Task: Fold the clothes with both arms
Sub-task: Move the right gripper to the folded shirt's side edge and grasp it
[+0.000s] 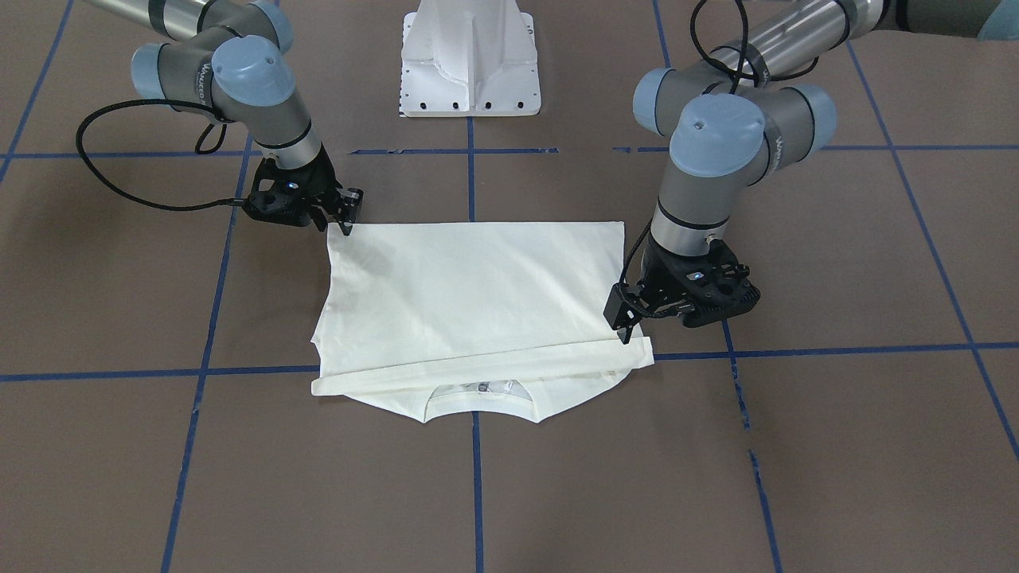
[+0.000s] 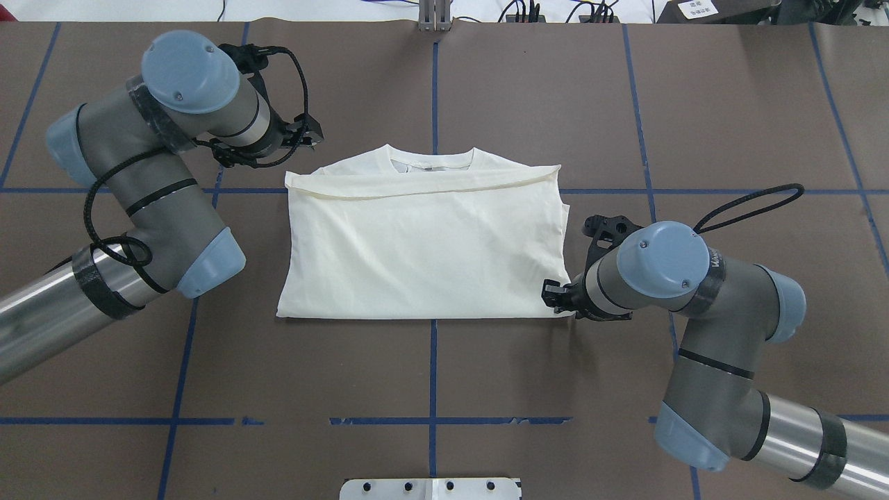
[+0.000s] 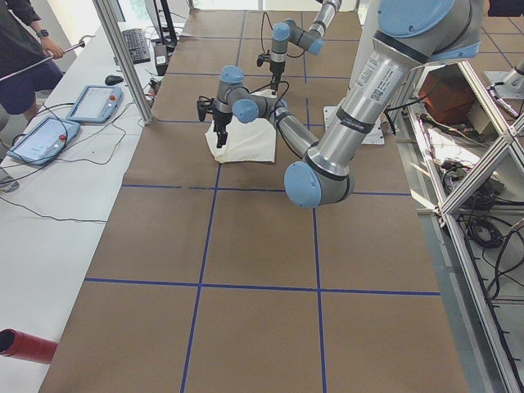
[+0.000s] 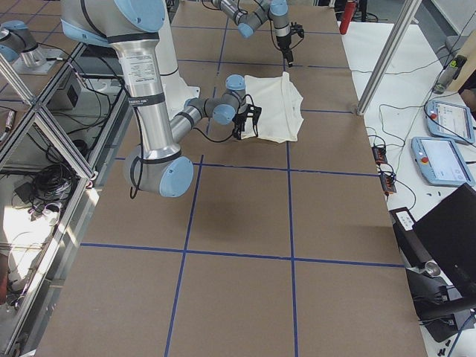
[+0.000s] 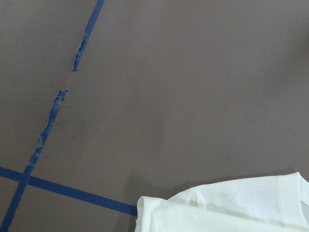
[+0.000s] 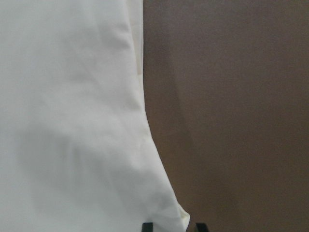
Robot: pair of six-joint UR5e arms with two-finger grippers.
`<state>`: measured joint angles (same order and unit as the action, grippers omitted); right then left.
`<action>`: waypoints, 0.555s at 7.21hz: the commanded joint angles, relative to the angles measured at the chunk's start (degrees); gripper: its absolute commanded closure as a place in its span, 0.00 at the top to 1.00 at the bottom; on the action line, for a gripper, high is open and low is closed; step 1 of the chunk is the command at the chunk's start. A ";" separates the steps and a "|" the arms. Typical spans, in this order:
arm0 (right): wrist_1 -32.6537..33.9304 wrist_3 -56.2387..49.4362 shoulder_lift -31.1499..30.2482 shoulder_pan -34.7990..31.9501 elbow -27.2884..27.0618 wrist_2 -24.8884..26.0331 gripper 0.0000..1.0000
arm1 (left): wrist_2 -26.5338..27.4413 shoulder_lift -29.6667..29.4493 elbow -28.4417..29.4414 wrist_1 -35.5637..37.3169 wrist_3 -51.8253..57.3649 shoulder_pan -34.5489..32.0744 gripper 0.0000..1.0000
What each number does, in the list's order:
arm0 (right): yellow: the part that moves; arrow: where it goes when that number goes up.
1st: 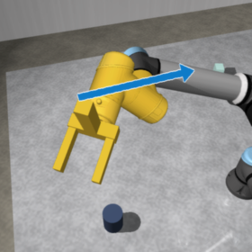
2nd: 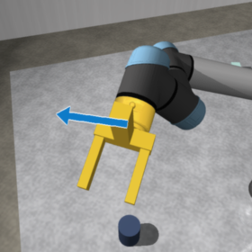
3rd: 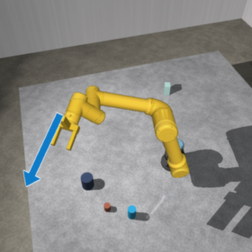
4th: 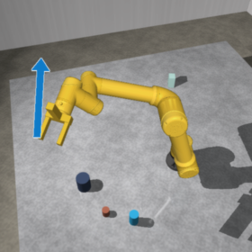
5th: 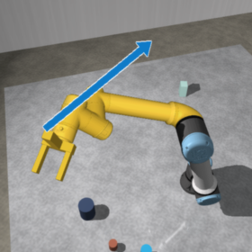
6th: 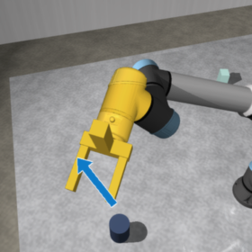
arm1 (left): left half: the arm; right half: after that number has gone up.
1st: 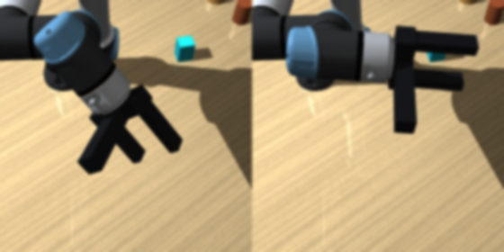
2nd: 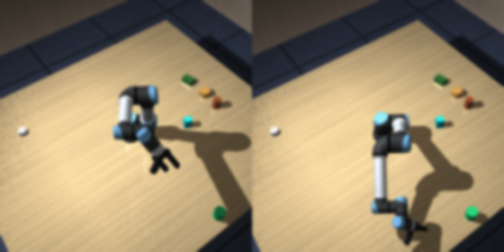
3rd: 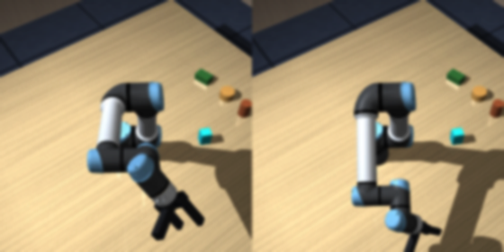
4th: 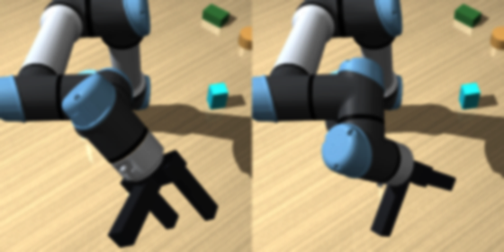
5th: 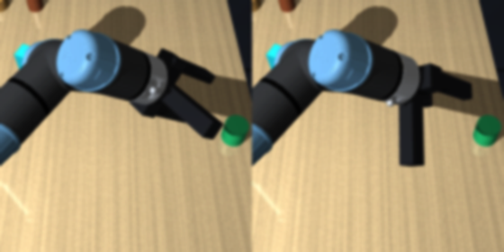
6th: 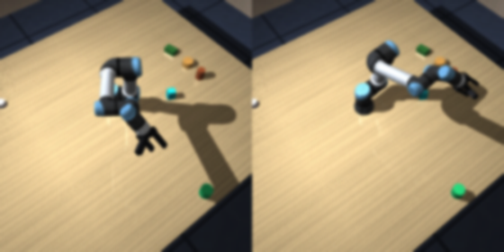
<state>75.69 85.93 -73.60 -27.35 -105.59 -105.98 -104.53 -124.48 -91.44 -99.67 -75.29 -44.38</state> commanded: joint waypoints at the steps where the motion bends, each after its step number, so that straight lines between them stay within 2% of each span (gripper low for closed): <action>1: 0.07 -0.06 -0.23 -0.25 -0.84 -0.80 0.00 | 0.03 -0.06 -0.05 0.00 -0.03 0.00 0.98; 2: 0.07 0.03 -1.27 -0.51 -2.50 -0.81 0.00 | 0.03 -0.06 -0.05 0.00 -0.20 0.00 0.98; 4: 0.16 0.82 -10.12 4.73 -12.66 -0.72 0.00 | 0.12 0.03 -0.40 0.00 -1.35 0.00 0.97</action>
<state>75.78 86.45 -79.09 -25.48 -112.83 -106.67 -104.44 -124.52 -91.60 -99.67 -76.22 -44.38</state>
